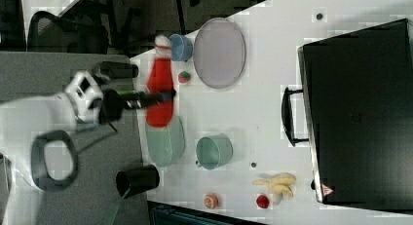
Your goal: Pick ketchup from plate and place it on table.
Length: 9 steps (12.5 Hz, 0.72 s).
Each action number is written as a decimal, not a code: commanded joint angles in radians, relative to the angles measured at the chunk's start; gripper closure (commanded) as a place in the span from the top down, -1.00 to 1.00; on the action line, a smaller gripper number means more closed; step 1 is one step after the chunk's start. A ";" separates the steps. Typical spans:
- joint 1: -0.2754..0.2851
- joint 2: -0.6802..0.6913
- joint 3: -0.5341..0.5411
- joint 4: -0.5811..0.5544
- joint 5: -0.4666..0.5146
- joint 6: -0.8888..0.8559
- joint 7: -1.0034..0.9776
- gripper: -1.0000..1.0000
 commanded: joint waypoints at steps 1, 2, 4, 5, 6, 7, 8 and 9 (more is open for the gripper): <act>-0.014 -0.010 -0.009 -0.181 0.008 -0.005 0.046 0.18; -0.014 -0.030 -0.020 -0.242 0.008 0.023 0.046 0.18; -0.014 -0.037 -0.035 -0.358 0.008 0.129 0.046 0.18; -0.014 -0.024 -0.035 -0.407 0.008 0.202 0.046 0.18; -0.013 -0.001 -0.033 -0.443 0.008 0.274 0.046 0.18; -0.013 0.030 -0.032 -0.466 0.008 0.333 0.046 0.18; -0.013 0.068 -0.032 -0.477 0.008 0.377 0.047 0.18; -0.012 0.108 -0.031 -0.478 0.008 0.408 0.046 0.18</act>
